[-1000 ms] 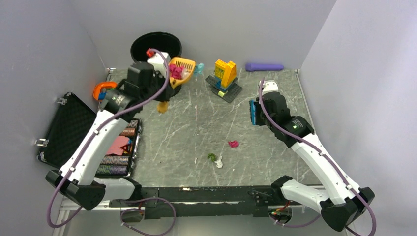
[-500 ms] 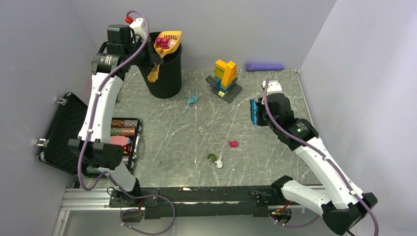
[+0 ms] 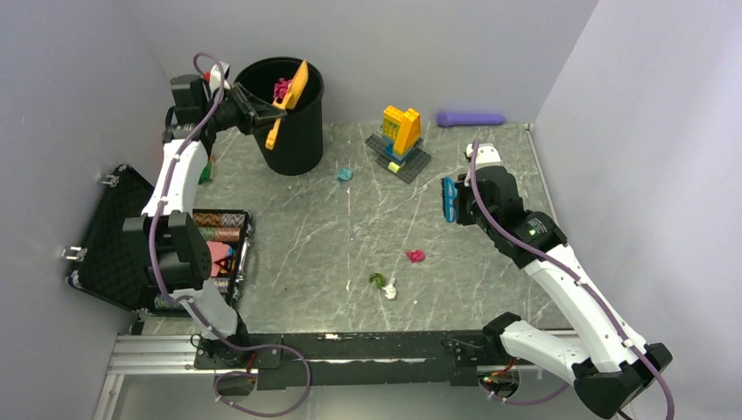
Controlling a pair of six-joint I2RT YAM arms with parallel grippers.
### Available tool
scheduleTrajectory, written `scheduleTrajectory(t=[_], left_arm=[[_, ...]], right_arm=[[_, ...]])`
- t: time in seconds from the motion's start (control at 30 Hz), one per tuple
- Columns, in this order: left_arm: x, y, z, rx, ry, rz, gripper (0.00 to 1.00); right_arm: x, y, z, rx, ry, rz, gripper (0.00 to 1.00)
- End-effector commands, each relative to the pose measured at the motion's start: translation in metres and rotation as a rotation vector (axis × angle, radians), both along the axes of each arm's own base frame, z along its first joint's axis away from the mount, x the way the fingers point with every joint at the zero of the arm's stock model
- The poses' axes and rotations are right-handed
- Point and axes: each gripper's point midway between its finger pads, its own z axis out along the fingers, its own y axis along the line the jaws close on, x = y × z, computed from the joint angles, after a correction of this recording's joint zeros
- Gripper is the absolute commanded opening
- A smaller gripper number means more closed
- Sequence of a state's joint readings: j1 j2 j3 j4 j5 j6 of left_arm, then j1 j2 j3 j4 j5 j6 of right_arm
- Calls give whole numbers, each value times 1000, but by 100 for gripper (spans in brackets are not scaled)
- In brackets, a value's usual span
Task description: Sweep away the paper scraps from the table
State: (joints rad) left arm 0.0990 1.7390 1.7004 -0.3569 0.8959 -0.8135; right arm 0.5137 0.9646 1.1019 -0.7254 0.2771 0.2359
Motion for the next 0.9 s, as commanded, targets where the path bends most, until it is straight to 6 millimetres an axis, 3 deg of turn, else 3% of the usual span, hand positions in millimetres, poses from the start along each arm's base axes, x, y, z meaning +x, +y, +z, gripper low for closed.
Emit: scheduleTrajectory(t=[0.0,0.27,0.43,0.63,0.77,0.87], left_arm=[[-11,3,56,-317,-77,-104,0],[-11,11,65,-593,-44,-173,0],[-11,12,64,-614,-44,-190,0],[-26,7,73,-496,-117,-201,0],[-45,-1,68,-348,-151,-174,0],[-61,-4,54,-176,-168,-113,0]], right_arm=[[4,5,9,41,-26,2,0],[7,13,7,59,-11,17,0],[7,14,7,64,-11,18,0],[11,23,5,120,-15,23,0],[22,49,6,280,-23,31,0],[36,67,4,457,9,-57,0]])
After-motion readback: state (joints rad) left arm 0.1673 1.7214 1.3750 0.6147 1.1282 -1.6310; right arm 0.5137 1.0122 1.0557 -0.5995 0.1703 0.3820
